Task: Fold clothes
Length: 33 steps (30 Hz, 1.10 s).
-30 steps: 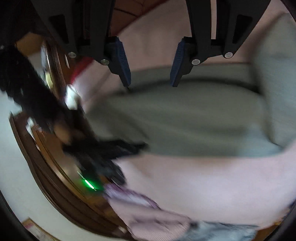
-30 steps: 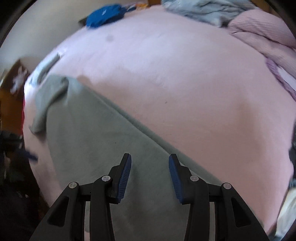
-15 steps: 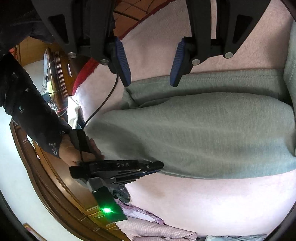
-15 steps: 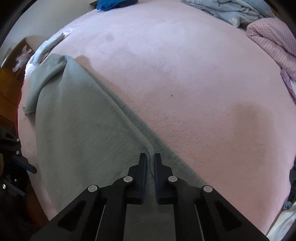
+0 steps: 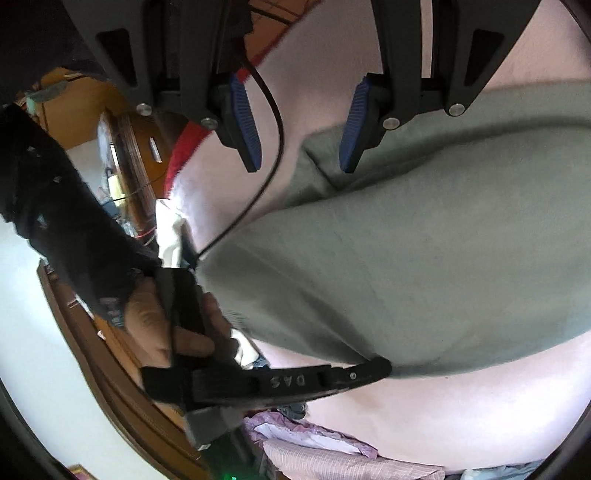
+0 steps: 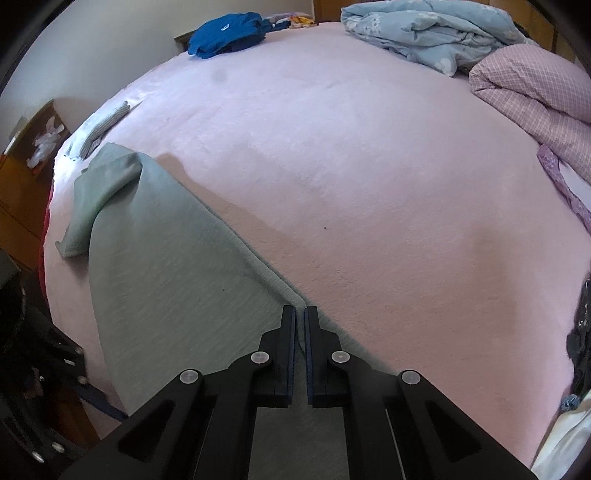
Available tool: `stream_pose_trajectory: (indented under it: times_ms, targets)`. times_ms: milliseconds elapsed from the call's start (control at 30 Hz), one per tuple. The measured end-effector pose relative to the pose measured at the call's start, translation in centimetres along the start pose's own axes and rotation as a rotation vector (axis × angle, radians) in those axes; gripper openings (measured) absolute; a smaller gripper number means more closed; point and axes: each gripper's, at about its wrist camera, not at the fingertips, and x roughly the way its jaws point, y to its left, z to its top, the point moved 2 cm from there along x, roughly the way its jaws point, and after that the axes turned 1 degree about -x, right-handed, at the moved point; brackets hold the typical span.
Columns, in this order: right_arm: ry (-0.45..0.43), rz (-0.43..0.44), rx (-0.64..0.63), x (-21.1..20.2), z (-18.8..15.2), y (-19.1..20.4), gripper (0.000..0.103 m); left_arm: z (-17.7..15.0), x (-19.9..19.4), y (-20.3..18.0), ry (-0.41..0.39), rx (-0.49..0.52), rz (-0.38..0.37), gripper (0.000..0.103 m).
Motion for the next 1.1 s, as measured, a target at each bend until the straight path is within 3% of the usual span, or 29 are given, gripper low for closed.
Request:
stream_pose_trajectory:
  times_ms: [167, 333, 400, 467, 633, 800, 1100]
  targets:
    - [-0.007, 0.010, 0.009, -1.5, 0.1, -0.7, 0.005, 0.5, 2.0, 1.4, 0.040, -0.060, -0.038, 0.040]
    - [-0.006, 0.016, 0.006, -1.0, 0.5, -0.7, 0.005, 0.6, 3.1, 1.4, 0.001, -0.075, -0.023, 0.038]
    - [-0.004, 0.018, 0.010, -0.9, 0.4, -0.7, 0.006, 0.8, 3.3, 1.0, -0.007, -0.047, 0.002, 0.017]
    - [0.000, 0.018, 0.015, -0.7, 0.5, -0.8, 0.006, 0.7, 3.3, 0.4, -0.007, 0.006, 0.025, 0.005]
    - [0.006, 0.016, 0.029, -0.4, 0.7, -1.1, 0.006, 0.1, 2.8, -1.4, -0.029, 0.098, 0.012, 0.005]
    - [0.002, 0.000, 0.043, -0.1, 1.2, -1.5, 0.006, -1.2, 3.3, -2.3, 0.010, 0.141, -0.022, 0.005]
    - [0.050, -0.045, 0.076, 2.2, 1.5, -3.2, 0.006, -2.5, 5.5, -1.6, 0.084, 0.102, -0.007, 0.004]
